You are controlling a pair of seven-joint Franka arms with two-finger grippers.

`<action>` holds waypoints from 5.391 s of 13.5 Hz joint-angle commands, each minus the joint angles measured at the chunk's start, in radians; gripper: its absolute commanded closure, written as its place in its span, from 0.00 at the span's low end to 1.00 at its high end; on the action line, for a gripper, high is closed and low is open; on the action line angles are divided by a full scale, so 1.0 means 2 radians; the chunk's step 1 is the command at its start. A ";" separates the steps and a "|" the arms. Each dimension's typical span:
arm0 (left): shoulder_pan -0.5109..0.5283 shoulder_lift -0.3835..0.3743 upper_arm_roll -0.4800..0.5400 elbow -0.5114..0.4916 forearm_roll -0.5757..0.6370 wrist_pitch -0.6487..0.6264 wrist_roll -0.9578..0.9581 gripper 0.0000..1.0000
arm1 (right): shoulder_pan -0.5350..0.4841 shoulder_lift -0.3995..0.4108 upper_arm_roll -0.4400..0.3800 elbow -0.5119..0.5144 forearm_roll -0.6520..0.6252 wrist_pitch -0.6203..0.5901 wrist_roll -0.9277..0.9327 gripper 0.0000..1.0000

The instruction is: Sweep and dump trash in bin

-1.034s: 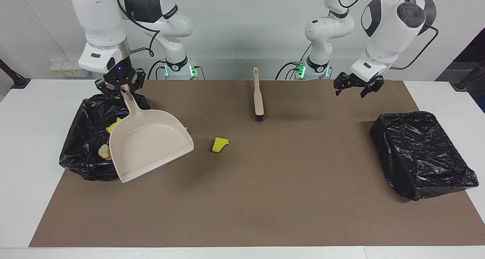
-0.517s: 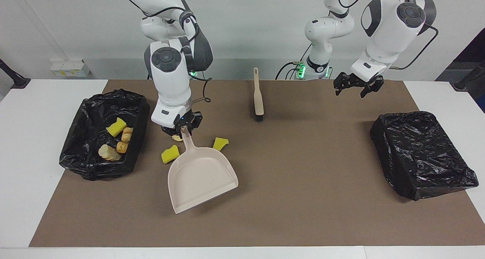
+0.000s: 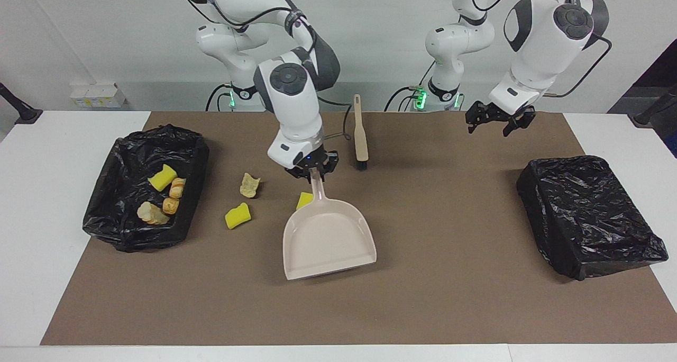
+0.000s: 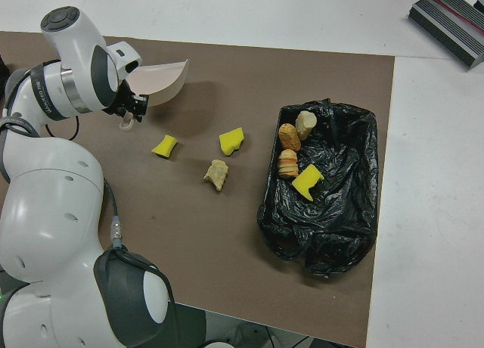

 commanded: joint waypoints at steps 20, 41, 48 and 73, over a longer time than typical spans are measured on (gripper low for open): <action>-0.007 0.002 -0.008 -0.009 0.007 0.065 -0.028 0.00 | 0.073 0.003 -0.001 -0.003 0.017 0.043 0.117 0.00; -0.251 0.196 -0.007 0.025 0.064 0.273 -0.334 0.05 | 0.233 -0.178 -0.001 -0.363 0.124 0.166 0.171 0.93; -0.269 0.226 -0.007 0.018 0.090 0.309 -0.390 0.21 | 0.229 -0.169 -0.003 -0.354 0.116 0.157 0.150 1.00; -0.079 0.156 -0.001 0.060 0.033 0.091 0.200 1.00 | -0.173 -0.193 -0.001 -0.337 -0.220 0.018 -0.131 1.00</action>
